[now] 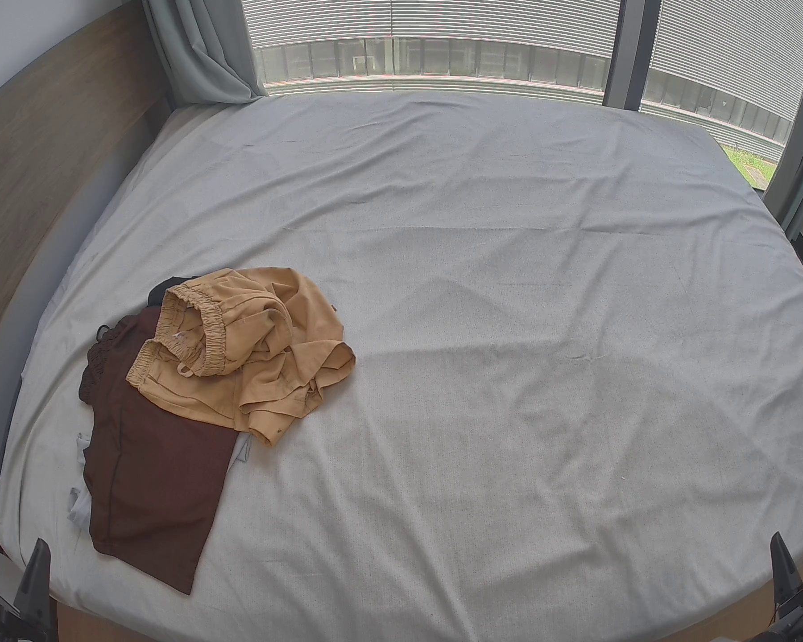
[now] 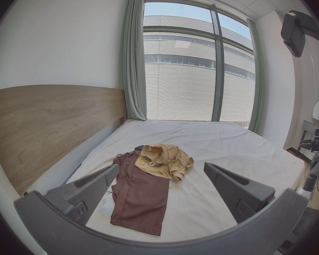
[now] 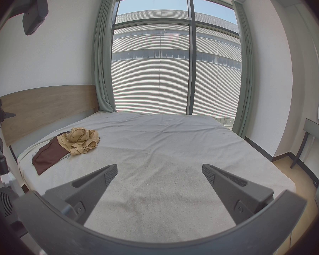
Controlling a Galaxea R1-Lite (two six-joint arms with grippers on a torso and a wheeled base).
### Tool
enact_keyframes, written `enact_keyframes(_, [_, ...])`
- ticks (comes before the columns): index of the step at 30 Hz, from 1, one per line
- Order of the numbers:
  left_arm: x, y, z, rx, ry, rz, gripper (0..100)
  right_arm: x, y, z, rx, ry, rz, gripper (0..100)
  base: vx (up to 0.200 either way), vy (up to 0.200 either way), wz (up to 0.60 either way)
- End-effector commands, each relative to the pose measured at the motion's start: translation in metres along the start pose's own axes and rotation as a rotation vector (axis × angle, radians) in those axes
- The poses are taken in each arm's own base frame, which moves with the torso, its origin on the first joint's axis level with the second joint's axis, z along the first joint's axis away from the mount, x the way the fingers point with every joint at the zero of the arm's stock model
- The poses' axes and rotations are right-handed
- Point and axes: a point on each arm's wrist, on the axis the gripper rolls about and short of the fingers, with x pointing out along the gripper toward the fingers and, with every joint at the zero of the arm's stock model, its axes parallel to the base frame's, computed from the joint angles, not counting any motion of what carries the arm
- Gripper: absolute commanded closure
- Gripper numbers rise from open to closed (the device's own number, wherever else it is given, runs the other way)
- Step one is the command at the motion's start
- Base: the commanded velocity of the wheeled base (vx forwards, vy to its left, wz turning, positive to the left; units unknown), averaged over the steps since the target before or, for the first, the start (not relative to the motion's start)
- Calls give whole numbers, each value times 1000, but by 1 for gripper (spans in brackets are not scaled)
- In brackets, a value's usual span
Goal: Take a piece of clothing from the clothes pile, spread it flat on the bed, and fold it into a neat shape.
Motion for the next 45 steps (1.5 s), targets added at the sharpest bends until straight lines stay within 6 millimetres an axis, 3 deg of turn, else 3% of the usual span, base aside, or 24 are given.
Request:
enact_keyframes(1, [4,0,4,-1,28,-22,0,0,0,-5,0,1,1,0,0,0,0])
enact_keyframes(11, [18,-3,27,-118,94,-99,0,0,0,-5,0,3,3,0,0,0,0])
enact_keyframes(21, [48,-5,45,-188,159,-150,0,0,0,-5,0,1,3,0,0,0,0])
enact_keyframes(34, [96,-8,54,-247,252,-241,0,0,0,-5,0,3,4,0,0,0,0])
enact_keyframes(45, [123,-10,62,-261,297,-313,0,0,0,-5,1,3,4,0,0,0,0])
